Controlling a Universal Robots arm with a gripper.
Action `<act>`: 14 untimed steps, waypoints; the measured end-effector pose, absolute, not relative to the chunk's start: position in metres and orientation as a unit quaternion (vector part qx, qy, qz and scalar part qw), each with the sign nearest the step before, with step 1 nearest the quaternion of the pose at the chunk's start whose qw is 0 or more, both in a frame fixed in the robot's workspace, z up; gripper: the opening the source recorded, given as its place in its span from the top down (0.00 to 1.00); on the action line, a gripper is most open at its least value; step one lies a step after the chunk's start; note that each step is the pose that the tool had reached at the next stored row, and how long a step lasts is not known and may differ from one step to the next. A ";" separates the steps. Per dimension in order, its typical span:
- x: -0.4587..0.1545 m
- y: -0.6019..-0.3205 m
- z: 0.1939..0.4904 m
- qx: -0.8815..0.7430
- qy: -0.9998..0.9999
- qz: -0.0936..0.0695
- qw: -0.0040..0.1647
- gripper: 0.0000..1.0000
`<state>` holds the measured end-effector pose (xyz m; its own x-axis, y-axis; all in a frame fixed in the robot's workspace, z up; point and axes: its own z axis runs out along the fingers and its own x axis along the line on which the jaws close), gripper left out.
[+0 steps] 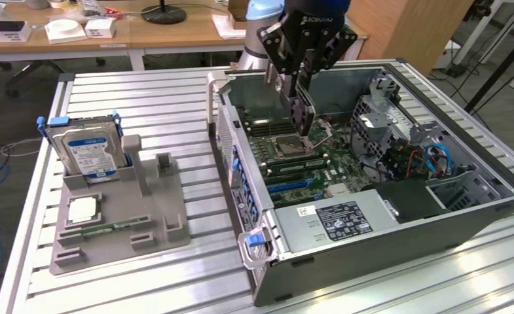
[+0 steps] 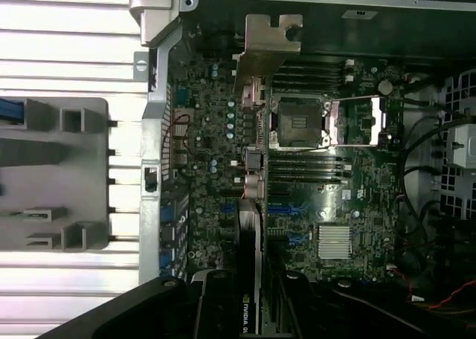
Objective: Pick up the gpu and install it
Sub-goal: 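Pick up the gpu and move the gpu toward the slot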
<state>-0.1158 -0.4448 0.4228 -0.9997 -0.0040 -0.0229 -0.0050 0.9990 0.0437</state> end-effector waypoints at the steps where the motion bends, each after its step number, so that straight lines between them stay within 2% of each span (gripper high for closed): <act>1: -0.114 -0.445 0.423 -0.002 1.000 0.022 0.011 0.74; 14: -0.090 -0.445 0.423 -0.002 1.000 0.022 0.011 0.74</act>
